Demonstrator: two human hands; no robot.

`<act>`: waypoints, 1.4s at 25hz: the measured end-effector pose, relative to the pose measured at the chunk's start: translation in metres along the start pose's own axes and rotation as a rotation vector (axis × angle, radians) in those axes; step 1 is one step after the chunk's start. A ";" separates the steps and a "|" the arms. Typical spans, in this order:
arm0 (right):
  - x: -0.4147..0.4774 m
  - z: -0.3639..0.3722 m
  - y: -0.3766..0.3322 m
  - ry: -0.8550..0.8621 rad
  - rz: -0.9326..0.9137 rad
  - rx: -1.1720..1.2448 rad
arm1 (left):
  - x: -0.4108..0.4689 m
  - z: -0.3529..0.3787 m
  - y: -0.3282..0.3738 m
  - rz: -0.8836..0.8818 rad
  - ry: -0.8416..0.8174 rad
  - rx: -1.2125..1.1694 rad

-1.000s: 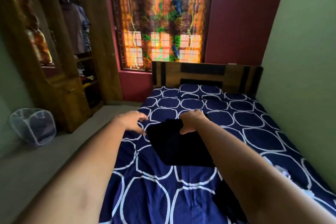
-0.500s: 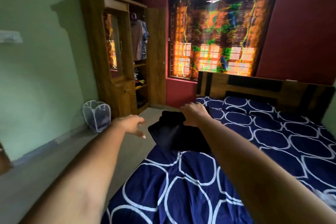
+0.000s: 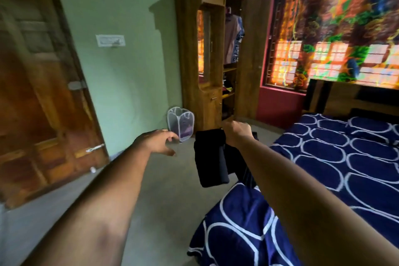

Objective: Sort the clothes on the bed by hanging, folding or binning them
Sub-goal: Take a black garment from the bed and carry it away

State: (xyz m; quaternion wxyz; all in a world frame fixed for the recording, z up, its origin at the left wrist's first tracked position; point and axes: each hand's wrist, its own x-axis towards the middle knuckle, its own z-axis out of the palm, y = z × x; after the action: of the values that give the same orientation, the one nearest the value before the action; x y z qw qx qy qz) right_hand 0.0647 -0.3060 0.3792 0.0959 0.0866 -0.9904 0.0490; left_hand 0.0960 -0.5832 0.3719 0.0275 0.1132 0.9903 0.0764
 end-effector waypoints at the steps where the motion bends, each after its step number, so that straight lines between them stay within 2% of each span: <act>1: 0.006 0.006 -0.022 -0.089 0.012 0.028 | -0.012 -0.002 -0.020 -0.026 -0.010 0.006; 7: 0.052 0.033 -0.127 -0.447 -0.243 -0.177 | -0.056 0.003 -0.121 -0.169 -0.028 -0.048; 12: 0.104 0.047 -0.179 -0.570 -0.353 -0.210 | -0.047 0.010 -0.181 -0.221 -0.024 -0.093; 18: 0.214 0.083 -0.200 -0.622 -0.292 -0.026 | 0.031 0.005 -0.238 -0.261 -0.011 -0.128; 22: 0.289 0.084 -0.202 -0.578 -0.292 -0.024 | 0.108 -0.015 -0.263 -0.260 -0.046 -0.090; 28: 0.397 0.097 -0.179 -0.454 -0.293 0.028 | 0.235 -0.033 -0.290 -0.228 -0.121 -0.043; 35: 0.505 0.126 -0.138 -0.528 -0.160 0.125 | 0.386 -0.019 -0.324 -0.102 -0.201 -0.092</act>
State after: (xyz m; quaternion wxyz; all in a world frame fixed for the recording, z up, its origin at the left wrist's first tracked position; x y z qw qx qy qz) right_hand -0.4208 -0.5372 0.3677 -0.1672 0.1801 -0.9662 0.0779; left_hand -0.3518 -0.8102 0.3253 0.1359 0.0684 0.9824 0.1083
